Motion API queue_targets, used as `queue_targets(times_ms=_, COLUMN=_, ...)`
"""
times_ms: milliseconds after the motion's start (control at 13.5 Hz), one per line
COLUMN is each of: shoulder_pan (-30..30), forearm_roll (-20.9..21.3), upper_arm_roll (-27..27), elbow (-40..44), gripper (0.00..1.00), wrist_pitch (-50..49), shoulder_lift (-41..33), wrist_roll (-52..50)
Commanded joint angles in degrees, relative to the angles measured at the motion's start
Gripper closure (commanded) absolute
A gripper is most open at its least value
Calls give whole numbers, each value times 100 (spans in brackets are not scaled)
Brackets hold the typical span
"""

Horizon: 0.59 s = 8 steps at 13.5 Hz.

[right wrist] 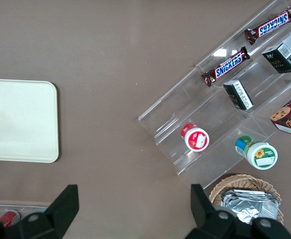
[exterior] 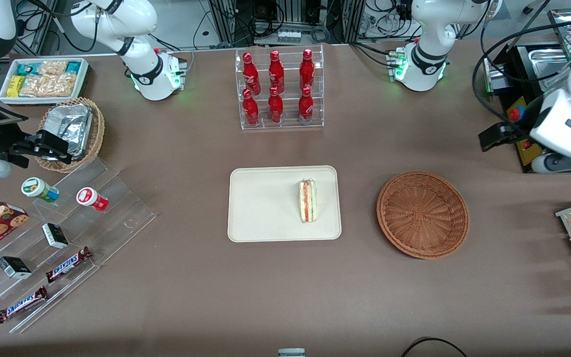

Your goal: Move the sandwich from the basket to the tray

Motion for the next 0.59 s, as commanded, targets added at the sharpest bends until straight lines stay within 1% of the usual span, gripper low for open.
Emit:
queue_targets(times_ms=0, shoulder_pan=171, forearm_roll=-62, upper_arm_roll=-54, elbow=-665, gripper=0, wrist_pitch=-65, shoulder_lift=-604, wrist_roll=197)
queue_targets(times_ms=149, shoulder_pan=250, forearm_roll=-71, upper_arm_roll=-54, elbow=-964, gripper=0, wrist_pitch=-65, shoulder_lift=-799, wrist_roll=205)
queue_targets(times_ms=520, shoulder_pan=250, forearm_roll=-106, upper_arm_roll=-63, elbow=-1492, gripper=0, wrist_pitch=23, shoulder_lift=-878, wrist_roll=522)
